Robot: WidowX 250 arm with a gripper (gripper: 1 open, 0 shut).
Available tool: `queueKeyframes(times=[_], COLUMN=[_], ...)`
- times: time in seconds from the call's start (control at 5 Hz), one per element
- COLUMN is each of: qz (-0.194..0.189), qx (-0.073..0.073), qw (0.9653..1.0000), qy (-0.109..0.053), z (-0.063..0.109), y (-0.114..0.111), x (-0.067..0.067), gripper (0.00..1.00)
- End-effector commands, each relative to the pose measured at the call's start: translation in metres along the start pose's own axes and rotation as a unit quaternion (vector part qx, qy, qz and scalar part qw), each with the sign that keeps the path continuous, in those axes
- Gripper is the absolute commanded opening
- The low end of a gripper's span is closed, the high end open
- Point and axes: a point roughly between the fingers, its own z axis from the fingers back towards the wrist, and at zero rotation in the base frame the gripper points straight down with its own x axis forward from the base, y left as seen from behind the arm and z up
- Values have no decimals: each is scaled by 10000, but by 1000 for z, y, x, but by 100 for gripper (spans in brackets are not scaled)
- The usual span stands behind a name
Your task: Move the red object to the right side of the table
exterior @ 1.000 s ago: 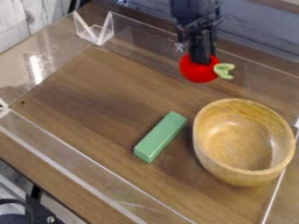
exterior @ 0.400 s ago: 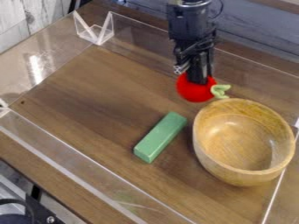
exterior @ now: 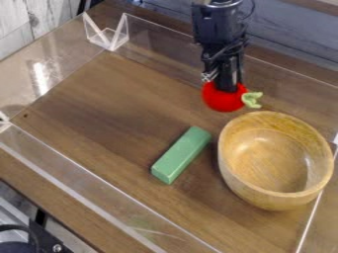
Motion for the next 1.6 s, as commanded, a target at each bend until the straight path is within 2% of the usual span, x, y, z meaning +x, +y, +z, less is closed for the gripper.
queueKeyframes(times=[0.0, 0.2, 0.6, 0.8, 1.2, 1.4], qz=[140, 360, 611, 762, 1138, 1289], qx=[-410, -429, -432, -441, -471, -476], qw=[9991, 9984, 9972, 9960, 9923, 9904], qy=[-28, -59, -94, -136, -135, -128], z=[37, 50, 25, 13, 2, 7], y=[-4, -2, -19, -17, -13, -17], x=[2, 11, -4, -6, -8, 7], gripper=[100, 100, 100, 100, 100, 100])
